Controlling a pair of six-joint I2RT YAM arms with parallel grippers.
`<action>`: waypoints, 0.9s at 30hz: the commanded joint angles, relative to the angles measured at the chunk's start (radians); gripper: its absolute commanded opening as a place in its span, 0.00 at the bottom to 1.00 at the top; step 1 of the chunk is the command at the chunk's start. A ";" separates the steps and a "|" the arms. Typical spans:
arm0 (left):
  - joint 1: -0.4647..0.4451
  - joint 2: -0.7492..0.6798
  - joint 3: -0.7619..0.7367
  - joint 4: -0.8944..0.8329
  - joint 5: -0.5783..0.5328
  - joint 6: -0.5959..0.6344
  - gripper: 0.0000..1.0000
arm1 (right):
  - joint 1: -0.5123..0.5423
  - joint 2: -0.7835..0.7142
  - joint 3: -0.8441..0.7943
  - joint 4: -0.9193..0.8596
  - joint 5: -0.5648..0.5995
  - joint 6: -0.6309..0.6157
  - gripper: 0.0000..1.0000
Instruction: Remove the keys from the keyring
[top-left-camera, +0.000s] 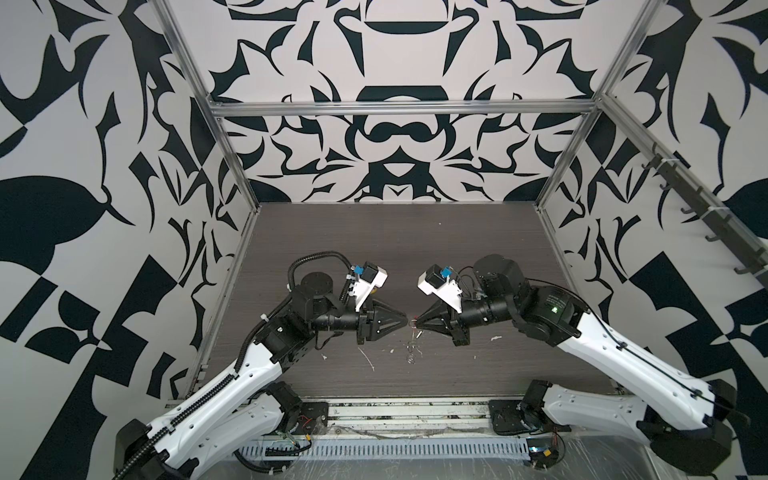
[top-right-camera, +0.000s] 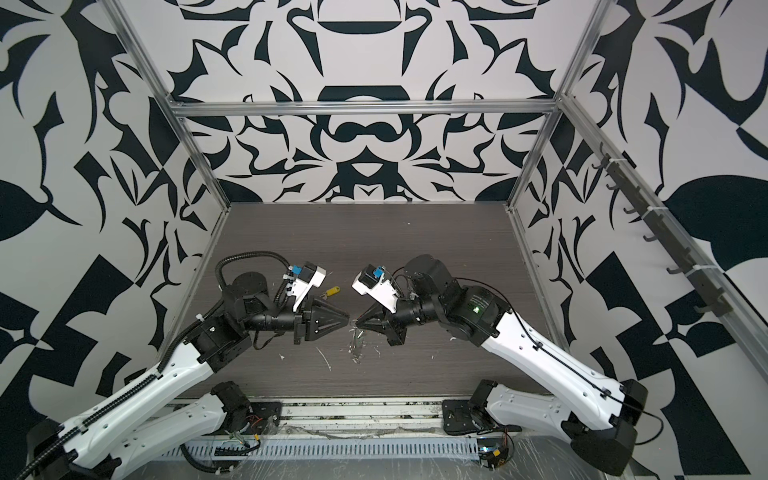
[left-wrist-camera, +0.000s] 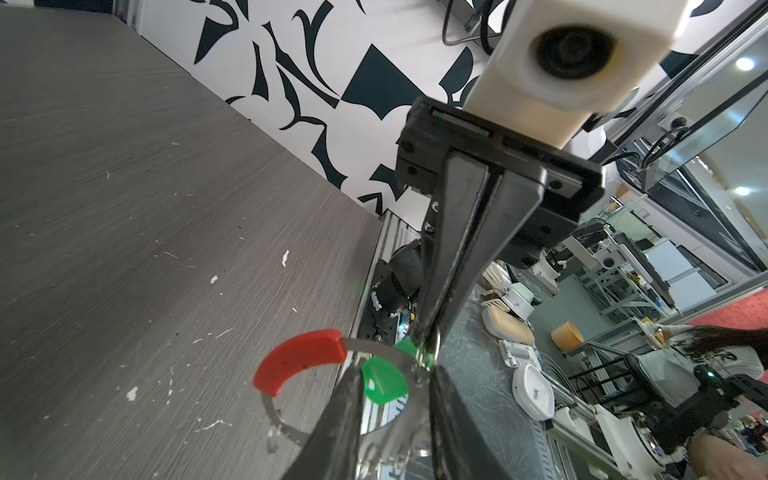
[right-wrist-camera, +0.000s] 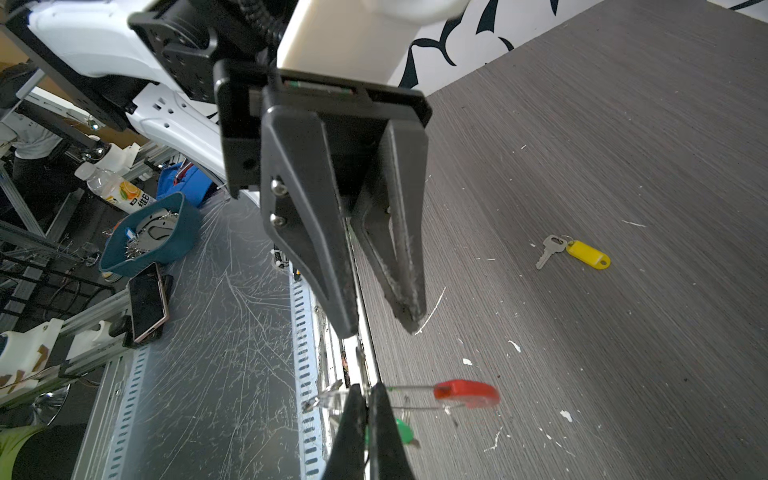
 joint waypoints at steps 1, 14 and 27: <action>-0.015 -0.018 0.048 -0.008 0.013 0.024 0.31 | -0.006 -0.001 0.014 0.049 -0.036 -0.005 0.00; -0.058 -0.011 0.064 -0.049 -0.034 0.064 0.25 | -0.011 0.036 0.018 0.091 -0.061 0.027 0.00; -0.078 -0.009 0.074 -0.096 -0.100 0.086 0.10 | -0.013 0.034 0.018 0.103 -0.052 0.041 0.00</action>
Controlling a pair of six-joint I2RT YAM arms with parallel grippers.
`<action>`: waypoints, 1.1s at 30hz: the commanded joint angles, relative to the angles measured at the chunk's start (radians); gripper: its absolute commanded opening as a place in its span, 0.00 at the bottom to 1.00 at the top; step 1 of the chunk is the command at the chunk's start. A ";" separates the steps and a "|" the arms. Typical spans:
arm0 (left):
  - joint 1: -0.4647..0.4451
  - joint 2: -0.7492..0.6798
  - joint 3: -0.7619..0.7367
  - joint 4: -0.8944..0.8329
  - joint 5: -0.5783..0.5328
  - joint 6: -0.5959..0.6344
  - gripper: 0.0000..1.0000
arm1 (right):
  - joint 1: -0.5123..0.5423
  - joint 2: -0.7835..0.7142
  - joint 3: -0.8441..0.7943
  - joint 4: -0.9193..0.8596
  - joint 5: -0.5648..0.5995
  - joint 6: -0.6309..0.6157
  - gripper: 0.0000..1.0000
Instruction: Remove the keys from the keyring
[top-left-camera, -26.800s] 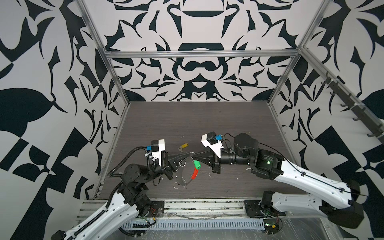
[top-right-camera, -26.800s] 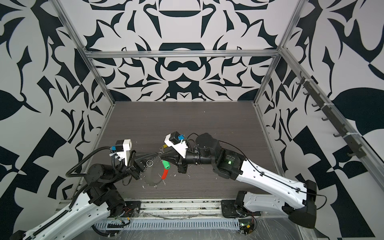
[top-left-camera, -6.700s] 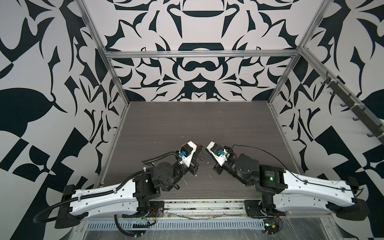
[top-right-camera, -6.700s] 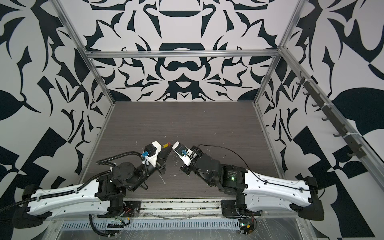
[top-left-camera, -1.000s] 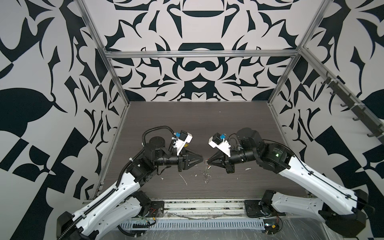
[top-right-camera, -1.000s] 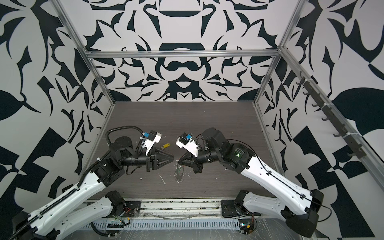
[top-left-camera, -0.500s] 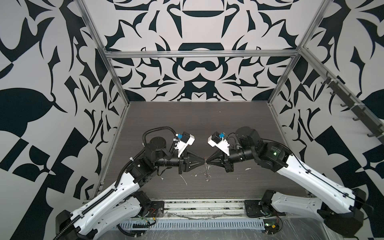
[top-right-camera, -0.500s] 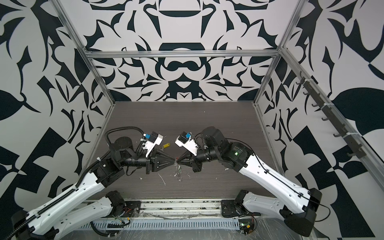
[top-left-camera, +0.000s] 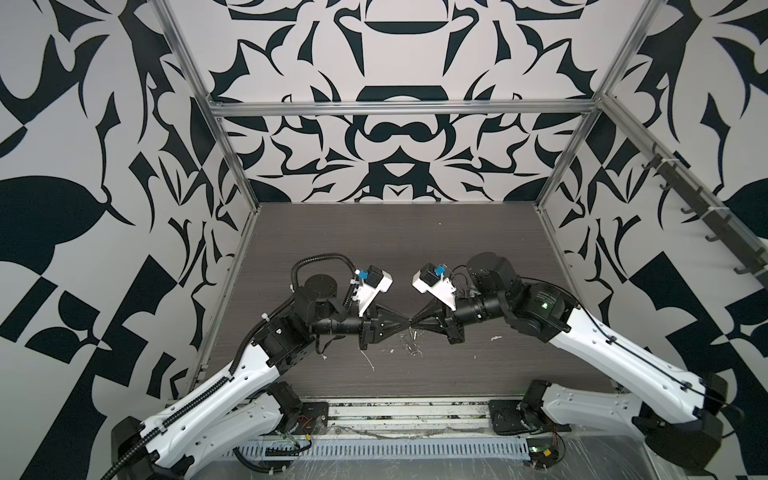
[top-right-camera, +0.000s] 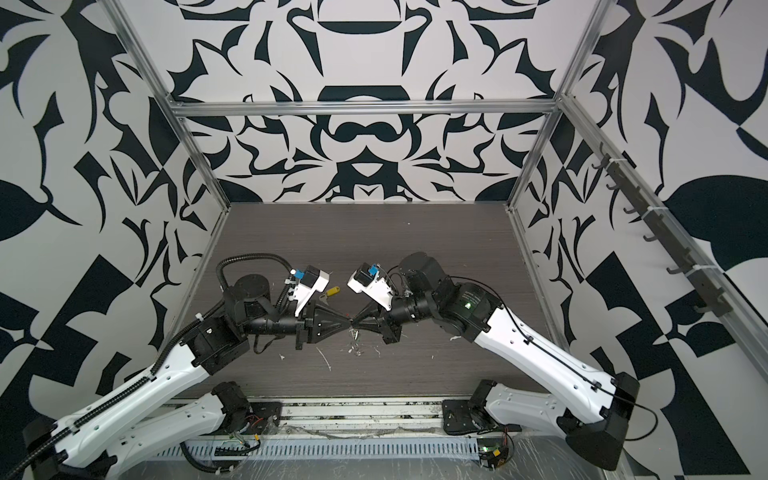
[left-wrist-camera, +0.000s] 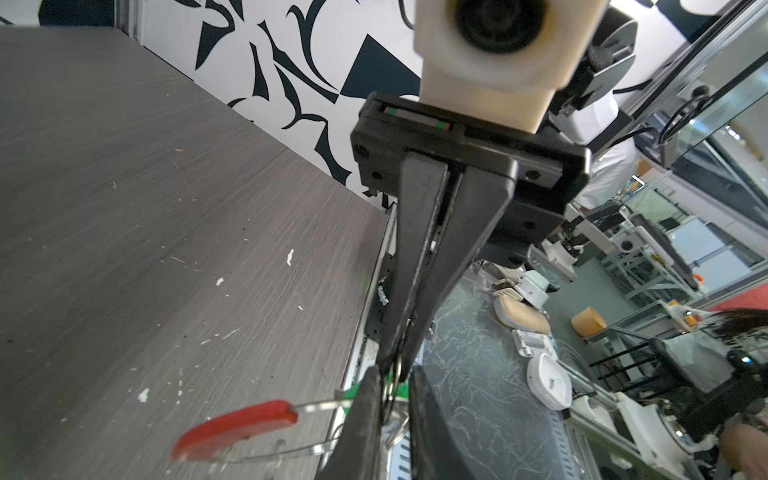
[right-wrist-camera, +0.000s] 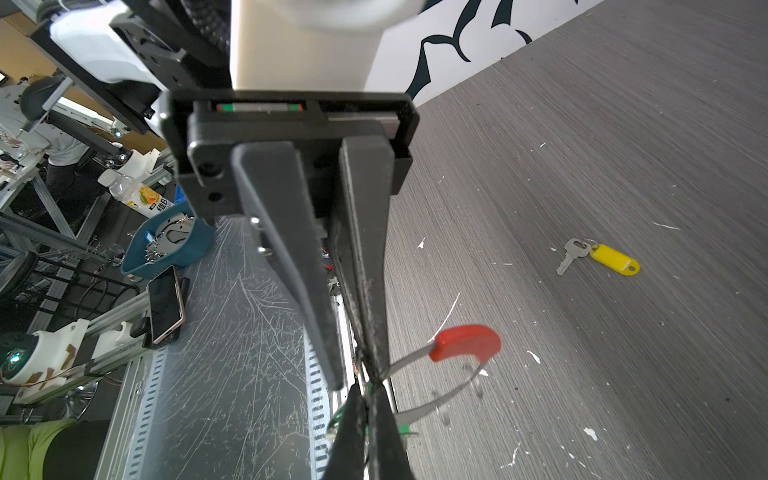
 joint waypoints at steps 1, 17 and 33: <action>-0.009 0.000 0.035 -0.016 -0.012 0.017 0.07 | -0.004 -0.005 0.017 0.068 -0.012 0.019 0.00; -0.071 -0.137 -0.036 0.110 -0.316 0.054 0.00 | -0.003 -0.192 -0.173 0.382 0.174 0.116 0.43; -0.071 -0.145 -0.043 0.151 -0.326 0.031 0.00 | 0.031 -0.184 -0.281 0.588 0.147 0.167 0.56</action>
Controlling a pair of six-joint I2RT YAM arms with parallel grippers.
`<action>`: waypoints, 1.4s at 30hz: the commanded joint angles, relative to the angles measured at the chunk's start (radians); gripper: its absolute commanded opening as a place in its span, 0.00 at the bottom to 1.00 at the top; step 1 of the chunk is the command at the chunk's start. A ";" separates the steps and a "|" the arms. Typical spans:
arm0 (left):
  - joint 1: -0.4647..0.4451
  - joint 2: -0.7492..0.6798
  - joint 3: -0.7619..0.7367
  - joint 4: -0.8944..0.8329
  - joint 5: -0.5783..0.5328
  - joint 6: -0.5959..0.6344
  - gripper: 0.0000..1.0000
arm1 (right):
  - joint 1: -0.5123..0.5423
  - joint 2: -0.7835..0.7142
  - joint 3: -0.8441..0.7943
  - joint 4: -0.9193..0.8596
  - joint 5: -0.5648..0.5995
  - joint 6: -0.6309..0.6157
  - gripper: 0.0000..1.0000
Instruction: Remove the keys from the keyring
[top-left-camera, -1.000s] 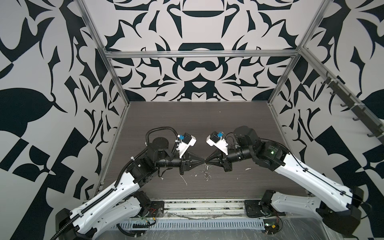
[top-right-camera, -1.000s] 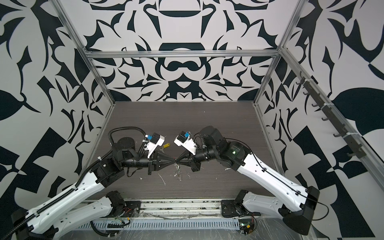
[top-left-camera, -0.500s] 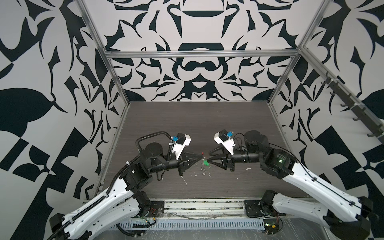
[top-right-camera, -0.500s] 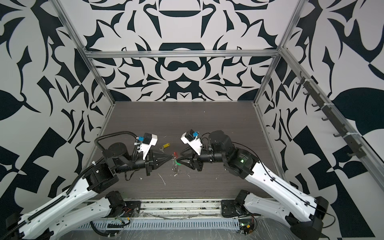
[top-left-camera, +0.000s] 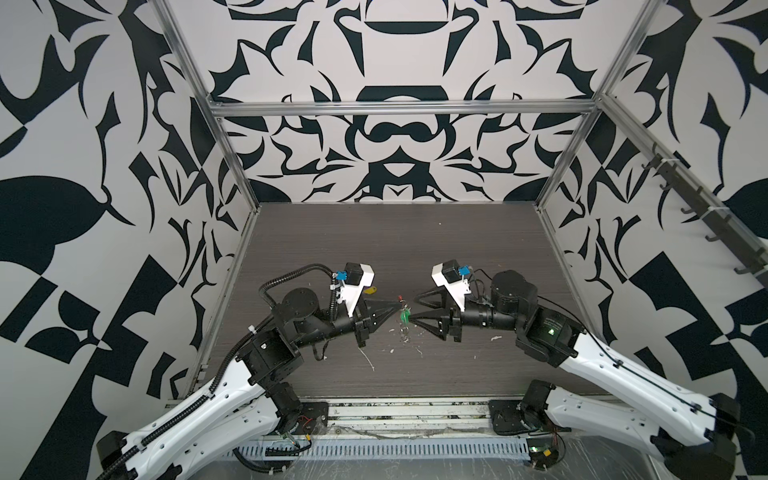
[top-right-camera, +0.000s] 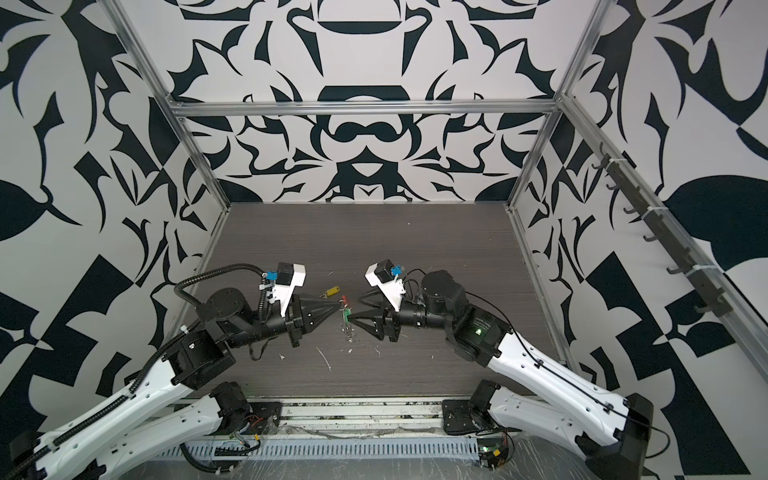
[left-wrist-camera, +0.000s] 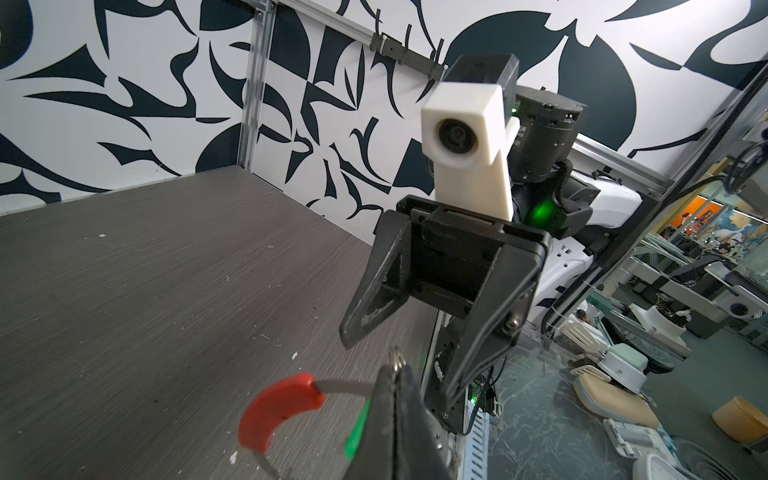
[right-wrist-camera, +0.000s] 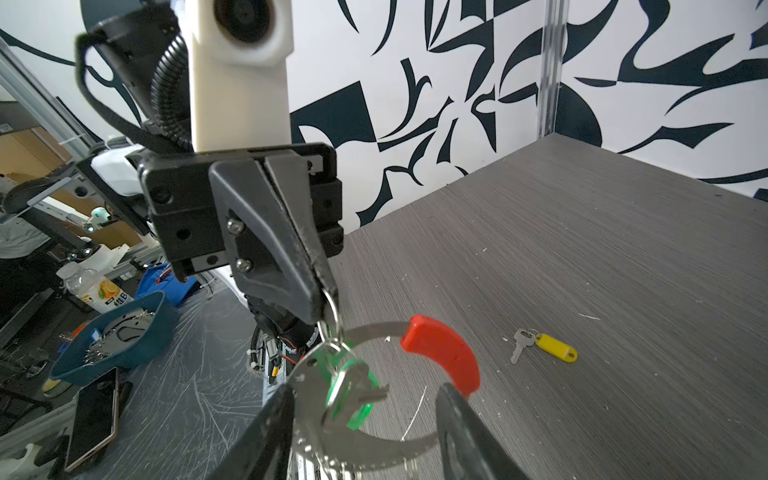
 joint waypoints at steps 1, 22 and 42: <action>-0.003 -0.014 -0.014 0.049 -0.008 -0.009 0.00 | 0.014 0.001 0.007 0.080 0.012 0.003 0.56; -0.004 -0.070 -0.058 0.125 -0.071 -0.036 0.00 | 0.093 0.040 0.024 -0.001 0.165 -0.069 0.00; -0.004 -0.120 -0.094 0.232 -0.047 0.001 0.00 | 0.182 0.092 -0.031 -0.006 0.166 -0.030 0.00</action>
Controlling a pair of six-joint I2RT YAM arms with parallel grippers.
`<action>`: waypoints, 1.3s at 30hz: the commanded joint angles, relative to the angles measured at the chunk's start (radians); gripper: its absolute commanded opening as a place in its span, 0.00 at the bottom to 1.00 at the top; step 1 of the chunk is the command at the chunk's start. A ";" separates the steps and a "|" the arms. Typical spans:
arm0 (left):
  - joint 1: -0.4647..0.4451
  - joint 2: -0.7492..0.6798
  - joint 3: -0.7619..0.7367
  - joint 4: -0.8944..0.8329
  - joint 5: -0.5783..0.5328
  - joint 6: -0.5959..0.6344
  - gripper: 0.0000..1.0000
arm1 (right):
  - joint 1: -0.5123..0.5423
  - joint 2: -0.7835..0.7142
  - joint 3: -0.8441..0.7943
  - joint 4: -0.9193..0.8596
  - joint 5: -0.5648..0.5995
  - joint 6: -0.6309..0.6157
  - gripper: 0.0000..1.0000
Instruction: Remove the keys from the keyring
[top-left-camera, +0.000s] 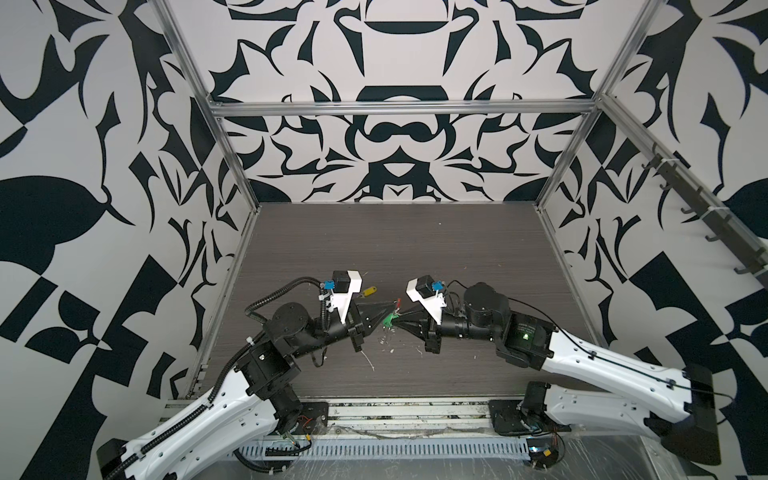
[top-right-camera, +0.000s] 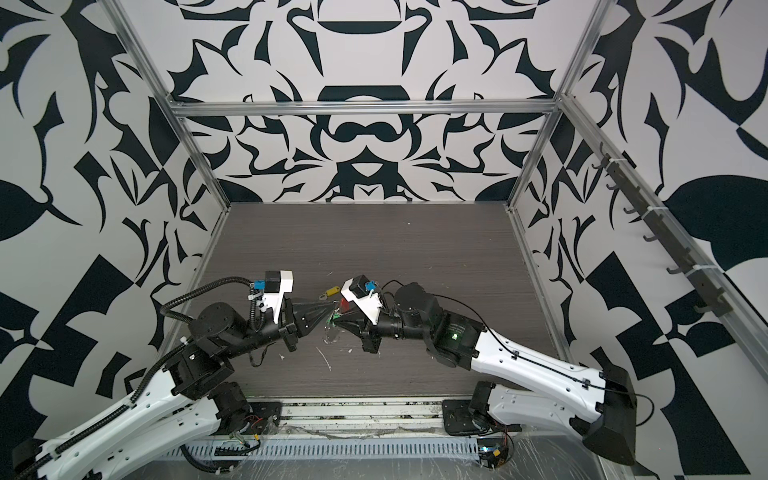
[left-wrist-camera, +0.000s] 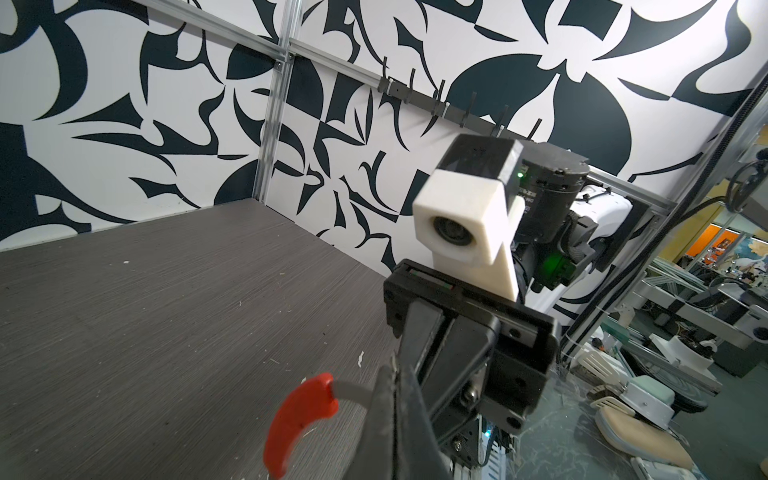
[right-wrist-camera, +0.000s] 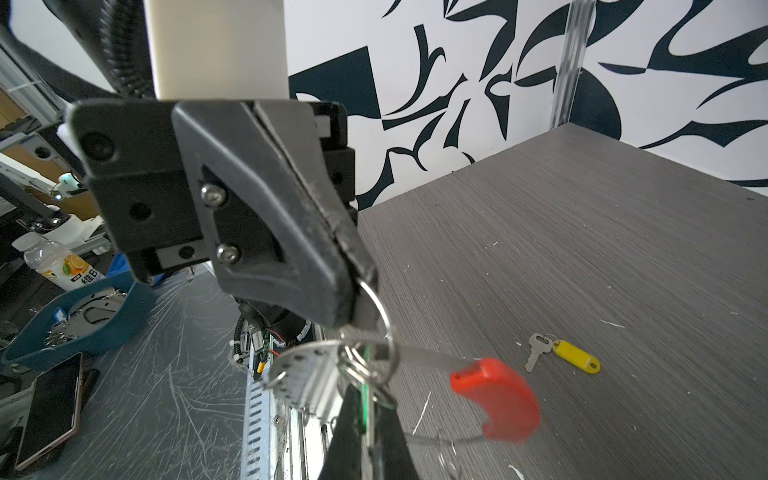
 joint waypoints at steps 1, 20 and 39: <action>0.000 -0.021 0.037 0.077 0.023 0.022 0.00 | 0.010 -0.031 0.005 -0.112 0.005 -0.008 0.07; 0.000 -0.010 0.026 0.084 0.093 0.017 0.00 | 0.009 -0.095 0.114 0.006 0.056 -0.053 0.41; 0.000 -0.014 0.016 0.107 0.108 0.012 0.00 | -0.104 -0.075 0.031 0.178 -0.232 0.123 0.25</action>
